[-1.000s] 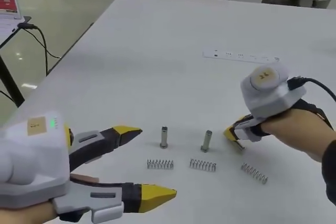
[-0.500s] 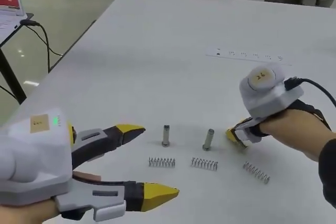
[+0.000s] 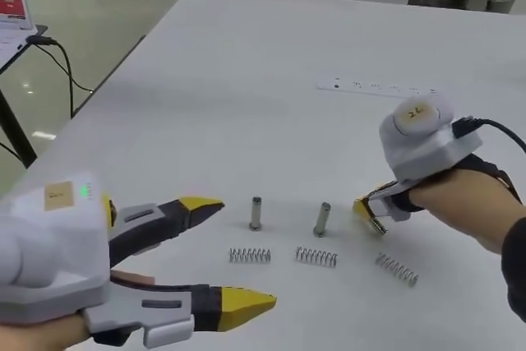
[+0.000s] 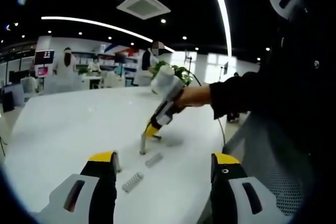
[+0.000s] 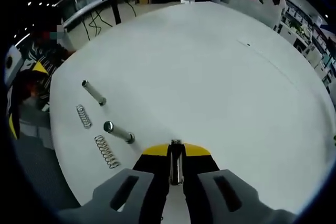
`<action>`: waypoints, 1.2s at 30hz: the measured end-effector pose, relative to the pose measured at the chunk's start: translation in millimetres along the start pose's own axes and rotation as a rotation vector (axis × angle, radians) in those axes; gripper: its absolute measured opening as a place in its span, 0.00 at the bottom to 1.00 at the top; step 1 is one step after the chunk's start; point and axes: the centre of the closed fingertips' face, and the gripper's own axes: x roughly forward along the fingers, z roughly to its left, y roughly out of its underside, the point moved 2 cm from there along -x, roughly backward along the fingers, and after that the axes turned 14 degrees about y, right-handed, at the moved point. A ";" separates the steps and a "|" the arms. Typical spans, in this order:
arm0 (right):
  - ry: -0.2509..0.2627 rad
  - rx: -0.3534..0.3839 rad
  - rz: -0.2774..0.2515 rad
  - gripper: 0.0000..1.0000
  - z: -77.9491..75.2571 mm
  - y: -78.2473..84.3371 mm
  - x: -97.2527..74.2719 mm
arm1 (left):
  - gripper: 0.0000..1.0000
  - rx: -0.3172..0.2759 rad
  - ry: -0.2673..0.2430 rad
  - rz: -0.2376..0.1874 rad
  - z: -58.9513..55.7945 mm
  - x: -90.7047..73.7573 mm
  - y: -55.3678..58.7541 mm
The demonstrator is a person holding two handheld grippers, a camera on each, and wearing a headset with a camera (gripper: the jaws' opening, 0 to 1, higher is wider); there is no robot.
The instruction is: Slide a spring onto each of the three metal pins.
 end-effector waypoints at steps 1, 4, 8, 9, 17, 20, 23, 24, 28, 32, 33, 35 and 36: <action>0.000 0.002 -0.006 0.05 -1.9 -0.4 -1.8 | 0.69 0.001 0.002 0.002 -0.4 0.3 0.1; 0.000 0.006 -0.017 0.05 -1.4 -0.7 -10.0 | 0.69 0.004 0.006 0.006 -1.4 0.9 0.4; 0.006 0.003 -0.034 0.05 -0.1 0.8 -20.9 | 0.69 0.007 0.011 0.010 -2.7 1.6 0.4; 0.007 0.004 -0.039 0.05 -0.2 1.5 -23.4 | 0.69 0.009 0.011 0.012 -3.1 1.7 0.4; 0.018 0.012 -0.050 0.05 -2.9 6.8 -31.2 | 0.69 0.015 0.017 0.020 -5.1 2.4 0.8; 0.020 0.020 -0.054 0.05 -2.9 9.5 -33.6 | 0.69 0.016 0.021 0.024 -5.9 2.9 1.2; 0.023 0.021 -0.056 0.05 -2.9 11.5 -35.4 | 0.69 0.016 0.024 0.025 -6.3 3.2 1.3; 0.023 0.024 -0.056 0.05 -2.9 12.1 -36.0 | 0.69 0.016 0.026 0.026 -6.6 3.4 1.5; 0.021 0.038 -0.056 0.05 -2.9 14.2 -37.7 | 0.69 0.016 0.032 0.033 -7.6 4.1 2.7; 0.021 0.052 -0.060 0.05 -3.2 16.1 -38.9 | 0.69 0.016 0.035 0.037 -8.1 4.4 3.4; 0.020 0.059 -0.062 0.05 -3.7 16.5 -39.1 | 0.69 0.015 0.036 0.038 -8.3 4.5 3.6; 0.015 0.069 -0.066 0.05 -4.6 16.7 -38.7 | 0.69 0.016 0.039 0.041 -8.7 4.9 4.1; 0.014 0.070 -0.067 0.05 -4.3 16.6 -38.7 | 0.69 0.016 0.040 0.044 -8.9 5.1 4.7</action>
